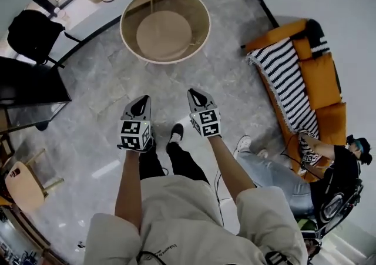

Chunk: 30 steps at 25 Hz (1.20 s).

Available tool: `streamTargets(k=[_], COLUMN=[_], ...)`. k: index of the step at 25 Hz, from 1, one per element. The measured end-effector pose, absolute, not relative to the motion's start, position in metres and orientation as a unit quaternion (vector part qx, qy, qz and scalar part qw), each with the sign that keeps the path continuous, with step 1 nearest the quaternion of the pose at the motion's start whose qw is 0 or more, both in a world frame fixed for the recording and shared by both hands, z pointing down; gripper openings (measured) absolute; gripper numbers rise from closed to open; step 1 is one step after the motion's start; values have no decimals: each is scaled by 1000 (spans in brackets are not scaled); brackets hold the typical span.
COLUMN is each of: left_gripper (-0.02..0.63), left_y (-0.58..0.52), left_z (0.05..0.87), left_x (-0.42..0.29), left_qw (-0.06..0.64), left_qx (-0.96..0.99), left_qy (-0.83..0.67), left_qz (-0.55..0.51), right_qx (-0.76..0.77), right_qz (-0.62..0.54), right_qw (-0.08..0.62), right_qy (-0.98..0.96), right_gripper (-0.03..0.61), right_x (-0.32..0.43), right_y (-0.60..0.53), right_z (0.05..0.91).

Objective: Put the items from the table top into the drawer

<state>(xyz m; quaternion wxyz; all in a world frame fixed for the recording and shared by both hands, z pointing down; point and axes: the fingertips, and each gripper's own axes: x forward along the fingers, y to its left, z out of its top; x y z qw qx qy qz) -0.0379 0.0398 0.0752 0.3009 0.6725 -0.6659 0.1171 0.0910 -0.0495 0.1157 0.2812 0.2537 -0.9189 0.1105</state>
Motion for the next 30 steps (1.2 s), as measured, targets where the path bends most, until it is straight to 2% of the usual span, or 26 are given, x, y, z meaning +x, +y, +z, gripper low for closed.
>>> streamTargets(k=[5,10,20,30], left_gripper=[21,21,21,21], left_y=[59,70,106,111], left_z=[42,26,52,47], left_x=[1,20,49,58], left_qw=[285,279,303,296], left_qx=[686,686,666,670], left_qy=[-657,-663,-676,-673], left_qz=[126,111,92,101], right_qx=[270,271,282,255], right_qz=[149,155,201,212], right_qw=[245,237,232,225], right_qy=[-919,-920,-909,-916], right_gripper=[41,41,41,41], right_x=[112,120,158,148], right_y=[-18,20,54,58], right_z=[67,41,59,57])
